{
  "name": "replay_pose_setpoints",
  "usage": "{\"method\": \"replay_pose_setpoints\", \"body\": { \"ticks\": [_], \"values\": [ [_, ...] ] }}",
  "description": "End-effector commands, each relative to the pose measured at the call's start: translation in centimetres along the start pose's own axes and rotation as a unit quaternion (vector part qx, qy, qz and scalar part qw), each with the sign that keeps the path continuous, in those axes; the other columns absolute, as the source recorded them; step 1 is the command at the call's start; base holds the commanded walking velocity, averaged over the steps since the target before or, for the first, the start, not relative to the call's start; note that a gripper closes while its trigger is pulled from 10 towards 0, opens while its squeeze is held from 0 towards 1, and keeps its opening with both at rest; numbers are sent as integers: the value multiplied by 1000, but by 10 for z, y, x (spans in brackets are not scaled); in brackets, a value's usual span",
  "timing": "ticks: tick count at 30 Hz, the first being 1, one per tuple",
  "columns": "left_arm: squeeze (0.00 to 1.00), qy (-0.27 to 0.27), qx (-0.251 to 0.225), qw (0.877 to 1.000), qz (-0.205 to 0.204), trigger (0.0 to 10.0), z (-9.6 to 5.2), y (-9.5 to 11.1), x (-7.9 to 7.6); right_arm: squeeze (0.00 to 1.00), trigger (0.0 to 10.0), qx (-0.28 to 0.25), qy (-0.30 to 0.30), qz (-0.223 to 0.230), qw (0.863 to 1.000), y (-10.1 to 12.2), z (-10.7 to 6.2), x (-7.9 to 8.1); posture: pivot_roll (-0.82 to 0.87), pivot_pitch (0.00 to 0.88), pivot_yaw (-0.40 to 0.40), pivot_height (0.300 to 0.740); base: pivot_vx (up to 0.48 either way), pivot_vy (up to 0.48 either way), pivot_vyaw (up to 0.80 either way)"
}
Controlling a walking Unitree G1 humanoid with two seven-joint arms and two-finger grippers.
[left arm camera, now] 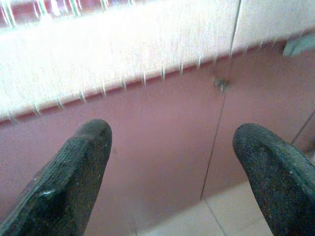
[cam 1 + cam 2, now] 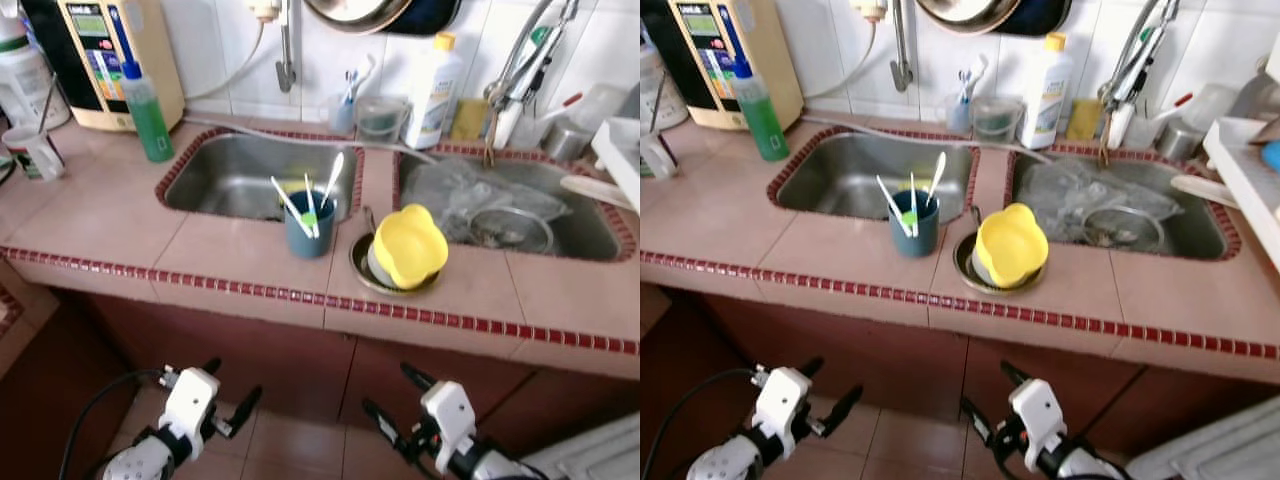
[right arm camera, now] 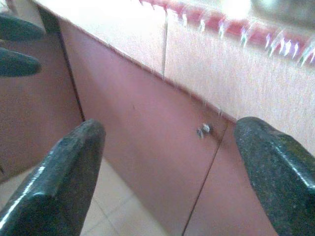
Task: Kitchen organization
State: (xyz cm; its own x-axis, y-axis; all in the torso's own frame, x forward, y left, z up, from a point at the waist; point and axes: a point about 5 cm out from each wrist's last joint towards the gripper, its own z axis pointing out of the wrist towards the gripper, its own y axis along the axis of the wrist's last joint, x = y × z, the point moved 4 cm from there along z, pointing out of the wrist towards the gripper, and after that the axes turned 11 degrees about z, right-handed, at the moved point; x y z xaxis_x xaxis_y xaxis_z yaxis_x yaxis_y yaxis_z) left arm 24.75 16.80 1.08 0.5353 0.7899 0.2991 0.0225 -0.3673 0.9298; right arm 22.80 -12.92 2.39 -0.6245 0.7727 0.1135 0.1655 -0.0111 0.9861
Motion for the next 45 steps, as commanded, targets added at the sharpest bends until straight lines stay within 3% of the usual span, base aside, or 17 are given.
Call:
{"method": "replay_pose_setpoints", "body": {
  "ticks": [1, 4, 7, 8, 9, 14, 17, 20, 23, 27, 33, 34, 41, 45],
  "values": [
    [0, -4, -8, 1000, 2, 10000, 0, 7, 3, 0, 10000, -14, 8, -6, 1000, 12, 2, 0, 8, 0, 12, 740, 0, 0, 0],
    [0, -5, -31, 999, -19, 10000, 4, 29, 9, 0, 10000, -44, 20, -15, 999, 38, 7, 3, 11, 0, 11, 740, 0, 0, 0],
    [0, -8, -38, 999, -35, 10000, 5, 37, 10, 0, 10000, -53, 26, -20, 998, 48, 9, 5, 11, 0, 11, 740, 0, 0, 0],
    [0, 10, -62, 997, -42, 10000, 16, 58, 26, 0, 10000, -80, 33, -30, 996, 72, 19, 2, 15, 0, 6, 740, 0, 0, 0],
    [0, 17, -72, 996, -42, 10000, 19, 66, 33, 0, 10000, -91, 36, -36, 995, 82, 23, 1, 15, 0, 6, 740, 0, 0, 0],
    [0, 35, -94, 994, -46, 10000, 26, 90, 51, 0, 10000, -111, 43, -48, 992, 106, 29, -3, 17, 0, 2, 740, 0, 0, 0],
    [0, 35, -94, 994, -46, 10000, 26, 90, 51, 0, 10000, -111, 43, -48, 992, 106, 29, -3, 17, 0, 2, 740, 0, 0, 0],
    [0, 72, -111, 990, -48, 10000, 29, 111, 73, 0, 10000, -146, 24, -58, 987, 137, 34, -16, 21, 0, -12, 740, 0, 0, 0],
    [0, 99, -109, 986, -82, 10000, 28, 111, 83, 0, 10000, -164, -1, -57, 985, 150, 34, -27, 21, 0, -13, 740, 0, 0, 0],
    [0, 104, -106, 985, -91, 10000, 28, 113, 82, 0, 10000, -165, -14, -60, 984, 154, 32, -33, 19, 0, -15, 740, 0, 0, 0],
    [0, 89, -113, 986, -89, 10000, 34, 127, 62, 0, 10000, -173, -47, -85, 980, 165, 25, -44, 8, 0, -19, 740, 0, 0, 0],
    [0, 83, -110, 986, -92, 10000, 36, 129, 56, 0, 10000, -178, -72, -90, 977, 169, 21, -52, 2, 0, -19, 740, 0, 0, 0],
    [0, 95, -96, 988, -72, 10000, 41, 134, 49, 0, 10000, -194, -135, -68, 969, 169, 15, -63, -5, 13, -21, 740, 0, 0, 0],
    [0, 118, -82, 987, -72, 10000, 42, 130, 50, 0, 10000, -198, -152, -48, 967, 161, 19, -58, -7, 17, -22, 740, 0, 0, 0]
  ]
}}
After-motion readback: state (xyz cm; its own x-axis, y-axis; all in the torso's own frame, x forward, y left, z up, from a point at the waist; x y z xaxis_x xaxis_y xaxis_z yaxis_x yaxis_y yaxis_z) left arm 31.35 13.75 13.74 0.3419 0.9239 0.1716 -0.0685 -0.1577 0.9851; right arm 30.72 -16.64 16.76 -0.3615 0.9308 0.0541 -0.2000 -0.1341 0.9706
